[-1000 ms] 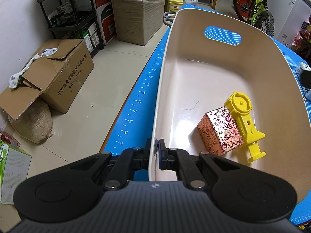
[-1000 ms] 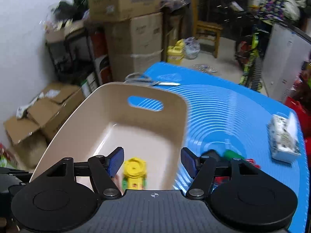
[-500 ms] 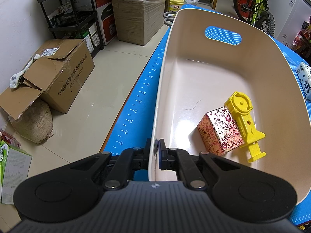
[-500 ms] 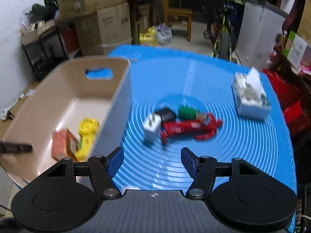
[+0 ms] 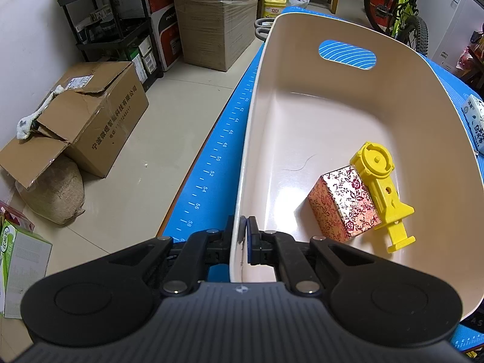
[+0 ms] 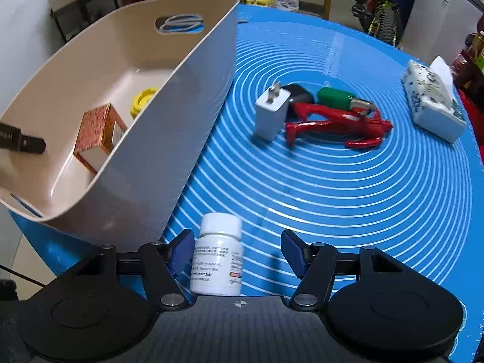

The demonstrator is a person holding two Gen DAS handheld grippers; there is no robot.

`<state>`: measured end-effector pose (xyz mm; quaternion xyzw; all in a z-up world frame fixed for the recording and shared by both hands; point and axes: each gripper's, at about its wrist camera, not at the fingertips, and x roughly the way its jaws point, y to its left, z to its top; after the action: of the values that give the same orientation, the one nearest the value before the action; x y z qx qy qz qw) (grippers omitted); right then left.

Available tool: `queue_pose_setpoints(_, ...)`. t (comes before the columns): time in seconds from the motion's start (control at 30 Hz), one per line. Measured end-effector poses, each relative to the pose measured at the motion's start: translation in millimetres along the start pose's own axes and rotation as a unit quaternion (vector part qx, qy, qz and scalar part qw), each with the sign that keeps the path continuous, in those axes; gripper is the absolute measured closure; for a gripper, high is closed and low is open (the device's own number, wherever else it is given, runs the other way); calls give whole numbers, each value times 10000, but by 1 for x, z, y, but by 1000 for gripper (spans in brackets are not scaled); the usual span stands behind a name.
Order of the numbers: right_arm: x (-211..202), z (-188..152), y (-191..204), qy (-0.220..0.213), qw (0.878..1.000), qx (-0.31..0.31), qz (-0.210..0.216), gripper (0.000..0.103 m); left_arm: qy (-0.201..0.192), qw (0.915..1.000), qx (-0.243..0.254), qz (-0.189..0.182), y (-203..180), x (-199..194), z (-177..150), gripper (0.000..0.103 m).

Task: Organize rigid objects
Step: 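Move the right gripper to the white pill bottle and grasp it, then carry the white pill bottle into the bin and release it with the right gripper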

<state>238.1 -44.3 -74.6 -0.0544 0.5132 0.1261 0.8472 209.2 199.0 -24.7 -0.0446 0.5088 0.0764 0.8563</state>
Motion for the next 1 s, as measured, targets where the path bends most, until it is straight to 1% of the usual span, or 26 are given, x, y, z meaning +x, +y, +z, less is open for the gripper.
queue_pose_setpoints(0.03, 3, 0, 1, 40, 10000, -21, 29, 37, -1, 10000, 1, 2, -1, 0, 0, 95)
queue_pose_setpoints(0.1, 6, 0, 2, 94, 9999, -23, 91, 47, -2, 10000, 0, 3, -1, 0, 0, 95)
queue_pose_setpoints(0.2, 8, 1, 4, 121, 9998, -54, 160, 59, -2, 10000, -2, 2, 0, 0, 0, 95)
queue_pose_setpoints(0.3, 5, 0, 7, 45, 9998, -146, 95, 59, -2, 10000, 0, 2, -1, 0, 0, 95)
queue_pose_setpoints(0.4, -7, 3, 7, -177, 9998, -124, -55, 59, -2, 10000, 3, 4, -1, 1, 0, 95)
queue_pose_setpoints(0.5, -24, 15, 1, -510, 9985, 36, -207, 59, -1, 10000, 0, 1, -1, 1, 0, 95)
queue_pose_setpoints(0.6, -45, 33, -2, -955, 9949, 146, -305, 59, 0, 10000, -3, 4, -1, 1, 0, 95)
queue_pose_setpoints(0.7, -63, 55, 2, -1328, 9906, 150, -287, 59, -1, 10000, -3, 7, -1, 1, 0, 95)
queue_pose_setpoints(0.83, -74, 84, 16, -1676, 9856, 69, -214, 59, 0, 10000, -3, 3, -1, 1, 0, 95)
queue_pose_setpoints(1.0, -72, 107, 43, -1828, 9827, -294, -94, 59, 1, 10000, -3, 1, -1, 1, 0, 95)
